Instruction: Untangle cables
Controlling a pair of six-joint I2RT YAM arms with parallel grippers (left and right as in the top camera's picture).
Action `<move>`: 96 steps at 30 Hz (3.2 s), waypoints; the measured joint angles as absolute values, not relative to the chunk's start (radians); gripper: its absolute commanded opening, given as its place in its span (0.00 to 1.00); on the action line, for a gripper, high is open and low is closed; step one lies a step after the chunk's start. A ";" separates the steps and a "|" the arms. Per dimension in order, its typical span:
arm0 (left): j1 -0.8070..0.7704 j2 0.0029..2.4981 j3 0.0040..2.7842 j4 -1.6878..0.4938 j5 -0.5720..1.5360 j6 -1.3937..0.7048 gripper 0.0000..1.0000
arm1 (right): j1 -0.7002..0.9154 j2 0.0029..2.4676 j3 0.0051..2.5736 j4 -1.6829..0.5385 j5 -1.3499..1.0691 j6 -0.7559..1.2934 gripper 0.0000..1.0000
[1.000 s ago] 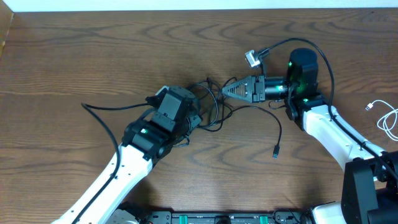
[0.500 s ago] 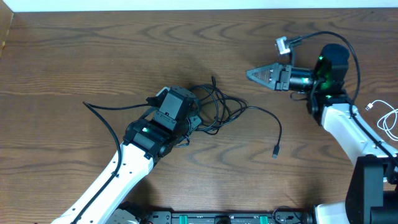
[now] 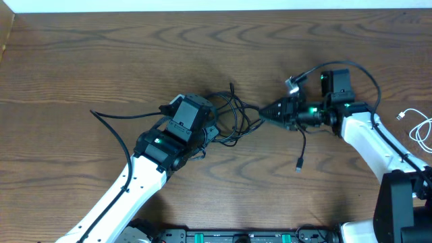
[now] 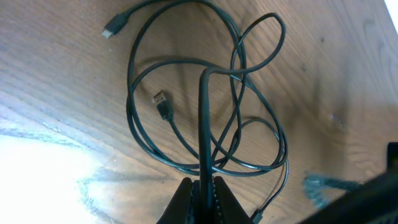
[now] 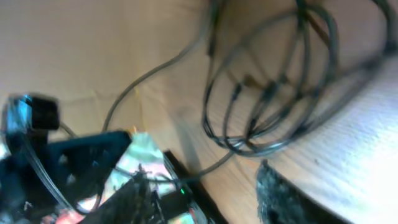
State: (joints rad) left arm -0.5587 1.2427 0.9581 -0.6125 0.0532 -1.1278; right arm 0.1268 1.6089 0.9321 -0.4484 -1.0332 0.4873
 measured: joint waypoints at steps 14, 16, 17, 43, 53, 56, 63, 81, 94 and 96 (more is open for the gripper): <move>-0.559 1.243 0.958 -0.614 0.053 -1.126 0.08 | 0.250 1.609 0.932 -0.548 -0.708 0.594 0.66; -0.559 1.243 0.958 -0.614 0.053 -1.126 0.08 | 0.290 1.609 0.932 -0.516 -0.665 0.640 0.61; -0.559 1.243 0.958 -0.614 0.053 -1.126 0.08 | 0.307 1.609 0.932 -0.499 -0.645 0.659 0.58; -0.559 1.243 0.958 -0.625 0.053 -1.126 0.08 | 0.395 1.654 0.932 -0.334 -0.500 0.892 0.10; -0.559 1.243 0.958 -0.636 0.053 -1.126 0.08 | 0.386 1.678 0.932 -0.131 -0.568 0.859 0.01; -0.559 1.243 0.958 -0.654 0.053 -1.126 0.08 | 0.352 1.671 0.932 -0.072 -0.630 0.847 0.01; -0.559 1.243 0.958 -0.671 0.052 -1.126 0.08 | 0.209 1.631 0.930 0.103 -0.824 0.801 0.01; -0.559 1.286 0.958 -0.702 -0.079 -1.125 0.08 | 0.076 1.618 0.929 0.577 -1.427 0.871 0.01; -0.455 1.286 0.958 -0.786 -0.200 -1.125 0.08 | -0.036 1.616 0.929 0.628 -1.509 0.810 0.01; -0.445 1.286 0.958 -0.779 -0.182 -1.121 0.08 | -0.083 1.616 0.929 0.599 -1.480 0.802 0.01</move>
